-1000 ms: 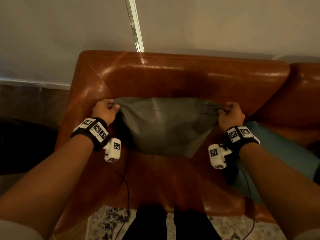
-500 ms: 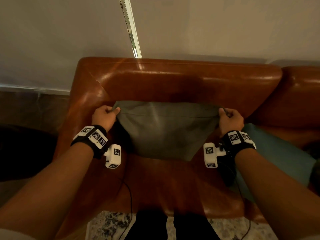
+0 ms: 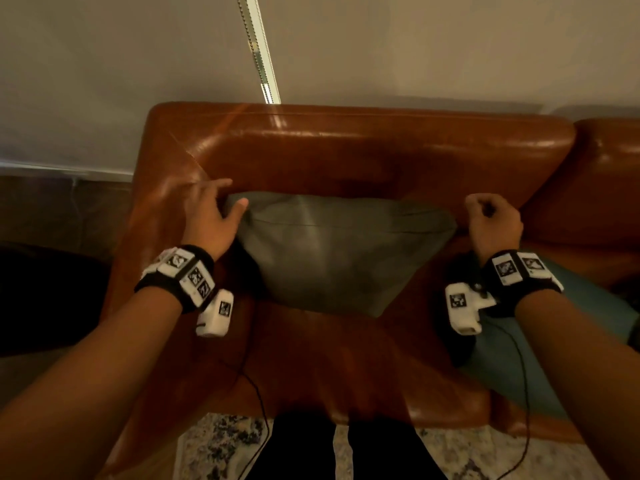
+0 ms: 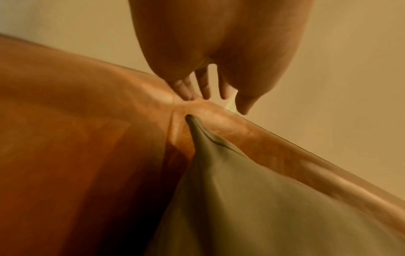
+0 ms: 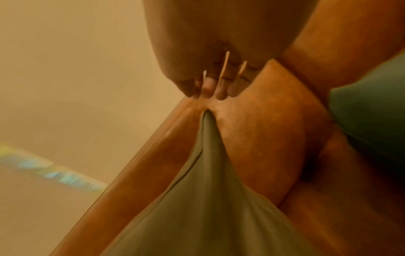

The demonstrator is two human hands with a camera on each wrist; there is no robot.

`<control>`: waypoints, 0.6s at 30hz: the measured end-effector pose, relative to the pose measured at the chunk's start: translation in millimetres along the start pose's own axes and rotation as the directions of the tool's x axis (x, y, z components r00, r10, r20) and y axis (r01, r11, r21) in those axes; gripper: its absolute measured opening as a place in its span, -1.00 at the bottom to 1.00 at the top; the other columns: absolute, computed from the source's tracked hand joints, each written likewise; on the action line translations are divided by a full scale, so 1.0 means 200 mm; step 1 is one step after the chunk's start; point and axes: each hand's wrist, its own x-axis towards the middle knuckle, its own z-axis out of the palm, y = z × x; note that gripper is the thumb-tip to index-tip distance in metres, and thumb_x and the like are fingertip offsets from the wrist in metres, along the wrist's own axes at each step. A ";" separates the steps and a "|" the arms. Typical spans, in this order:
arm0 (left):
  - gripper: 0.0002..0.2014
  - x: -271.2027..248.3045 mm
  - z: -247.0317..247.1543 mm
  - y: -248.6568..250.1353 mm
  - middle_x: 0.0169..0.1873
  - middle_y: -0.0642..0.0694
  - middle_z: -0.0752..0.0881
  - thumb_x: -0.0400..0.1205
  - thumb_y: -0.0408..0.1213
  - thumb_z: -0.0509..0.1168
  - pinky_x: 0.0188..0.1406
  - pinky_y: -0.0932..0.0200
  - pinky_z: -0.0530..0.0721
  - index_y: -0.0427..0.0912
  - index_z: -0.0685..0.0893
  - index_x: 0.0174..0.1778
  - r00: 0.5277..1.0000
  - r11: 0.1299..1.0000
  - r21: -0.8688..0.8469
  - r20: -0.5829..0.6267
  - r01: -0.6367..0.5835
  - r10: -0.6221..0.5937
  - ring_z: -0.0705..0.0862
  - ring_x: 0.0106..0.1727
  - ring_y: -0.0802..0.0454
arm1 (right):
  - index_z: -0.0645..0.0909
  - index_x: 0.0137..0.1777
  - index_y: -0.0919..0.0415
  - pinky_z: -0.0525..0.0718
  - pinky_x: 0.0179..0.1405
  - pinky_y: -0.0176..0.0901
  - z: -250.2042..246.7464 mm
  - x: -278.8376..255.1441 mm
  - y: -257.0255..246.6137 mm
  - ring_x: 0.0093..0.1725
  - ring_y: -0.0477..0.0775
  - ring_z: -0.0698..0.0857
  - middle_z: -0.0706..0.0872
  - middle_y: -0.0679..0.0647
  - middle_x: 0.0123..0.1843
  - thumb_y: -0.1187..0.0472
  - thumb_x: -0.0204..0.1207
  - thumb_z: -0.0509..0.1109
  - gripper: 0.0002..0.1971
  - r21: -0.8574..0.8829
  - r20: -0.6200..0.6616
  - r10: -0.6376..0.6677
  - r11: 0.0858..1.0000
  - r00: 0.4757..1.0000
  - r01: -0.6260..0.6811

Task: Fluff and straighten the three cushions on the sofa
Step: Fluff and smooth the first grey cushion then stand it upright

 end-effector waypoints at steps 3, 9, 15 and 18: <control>-0.82 -0.20 0.00 0.08 0.10 0.01 0.74 0.69 -0.13 0.47 0.24 0.11 0.60 0.02 0.71 0.19 0.948 0.968 -0.096 0.199 -0.232 0.247 0.68 0.13 0.26 | 0.73 0.14 0.19 0.67 -0.09 -0.28 0.00 -0.14 -0.04 -0.10 -0.13 0.72 0.79 0.05 -0.04 0.22 0.74 0.41 -0.90 0.226 0.211 -0.243 0.954 0.947 0.195; -0.66 -0.37 0.30 0.12 0.11 0.16 0.82 0.63 0.11 0.49 0.28 0.20 0.72 0.13 0.76 0.29 0.426 0.976 -0.022 0.898 -0.215 0.114 0.78 0.16 0.24 | 0.73 0.20 0.11 0.74 0.15 -0.12 0.37 -0.47 -0.09 0.09 0.00 0.84 0.88 0.02 0.09 0.10 0.73 0.40 -0.83 0.143 0.928 -0.104 0.986 0.358 -0.085; -0.84 -0.15 0.45 0.08 -0.07 0.11 0.86 0.66 -0.01 0.49 0.16 0.32 0.64 0.06 0.81 0.10 0.659 0.997 -0.074 0.751 0.014 0.047 0.77 -0.06 0.36 | 0.84 0.06 0.10 0.72 0.38 0.09 0.55 -0.32 -0.11 0.12 0.03 0.87 0.92 0.00 0.01 -0.35 0.66 0.29 -0.47 0.051 0.830 0.111 0.961 0.547 -0.273; -0.98 -0.05 0.46 0.08 -0.18 0.02 0.85 0.71 -0.20 0.45 0.11 0.23 0.67 -0.02 0.78 -0.02 0.675 0.971 -0.191 0.736 0.142 0.046 0.79 -0.20 0.26 | 0.85 0.05 0.20 0.77 0.31 0.07 0.55 -0.23 -0.16 0.09 0.09 0.89 0.93 0.09 -0.01 -0.39 0.63 0.28 -0.36 0.071 0.822 0.117 0.950 0.558 -0.303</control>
